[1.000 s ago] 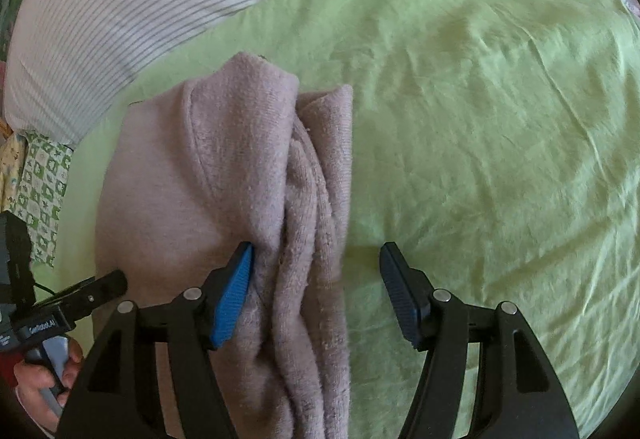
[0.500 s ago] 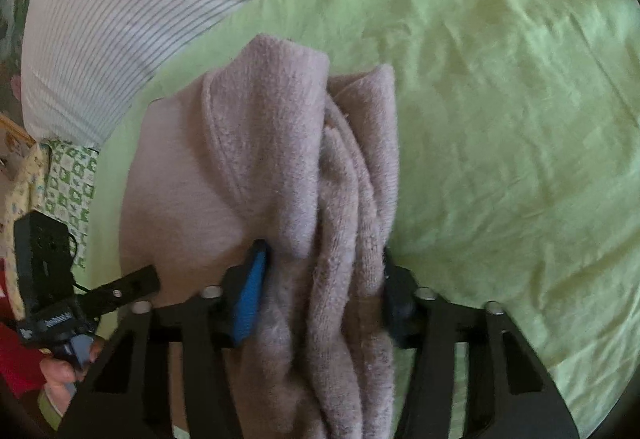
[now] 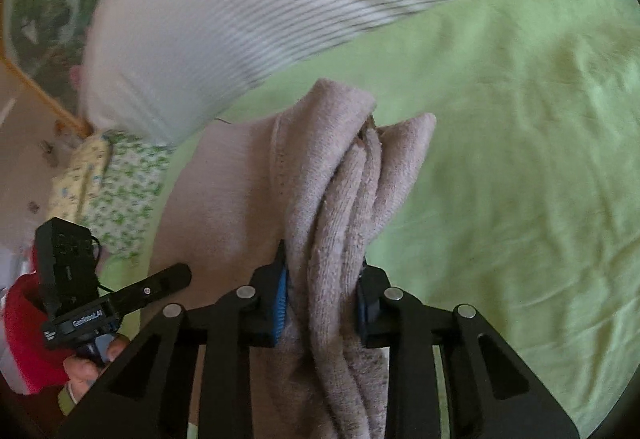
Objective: Fold small clothes
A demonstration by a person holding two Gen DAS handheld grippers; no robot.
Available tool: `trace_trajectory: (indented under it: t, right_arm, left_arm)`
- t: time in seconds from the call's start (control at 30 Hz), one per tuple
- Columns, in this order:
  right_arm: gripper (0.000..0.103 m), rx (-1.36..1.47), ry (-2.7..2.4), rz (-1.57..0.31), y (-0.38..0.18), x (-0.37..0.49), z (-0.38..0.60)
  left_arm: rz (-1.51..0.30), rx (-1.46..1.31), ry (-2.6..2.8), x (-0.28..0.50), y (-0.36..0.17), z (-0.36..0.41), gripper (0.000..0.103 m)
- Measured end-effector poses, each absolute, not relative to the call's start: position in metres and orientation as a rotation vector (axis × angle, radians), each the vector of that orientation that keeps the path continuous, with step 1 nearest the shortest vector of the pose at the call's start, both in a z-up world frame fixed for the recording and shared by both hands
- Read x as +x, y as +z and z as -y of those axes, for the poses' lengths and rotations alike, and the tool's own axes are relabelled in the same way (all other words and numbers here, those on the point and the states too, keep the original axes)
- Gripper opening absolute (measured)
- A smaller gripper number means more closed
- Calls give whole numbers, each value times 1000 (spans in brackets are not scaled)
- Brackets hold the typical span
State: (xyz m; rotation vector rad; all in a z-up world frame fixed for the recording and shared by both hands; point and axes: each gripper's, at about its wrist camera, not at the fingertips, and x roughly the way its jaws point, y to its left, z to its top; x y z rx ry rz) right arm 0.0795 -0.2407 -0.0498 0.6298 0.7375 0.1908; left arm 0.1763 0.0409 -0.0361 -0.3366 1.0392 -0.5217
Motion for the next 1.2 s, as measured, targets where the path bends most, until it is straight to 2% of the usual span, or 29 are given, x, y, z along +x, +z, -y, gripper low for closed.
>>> trace_trajectory:
  t: [0.27,0.53,0.67,0.8,1.2]
  right_arm:
    - [28,563,294,-801,-62,109,168]
    - [30,508,288,-862,-82,127,156]
    - [36,507,283,-890,-97,128,165]
    - [43,546,275,-902,-98,129,170]
    - [44,556,211,-843,-69,36,172]
  left_arm:
    - [-1044,-344,-409,159,-52,-115,45]
    - [-1069,-321,-381,157,-78,-137,46]
    - [-1069,-282,-375,158,-79,-132,54]
    - [-1085,-283,-360,158,-77,-134,56]
    - [-1138,-263,-311,84,-72,-158,61]
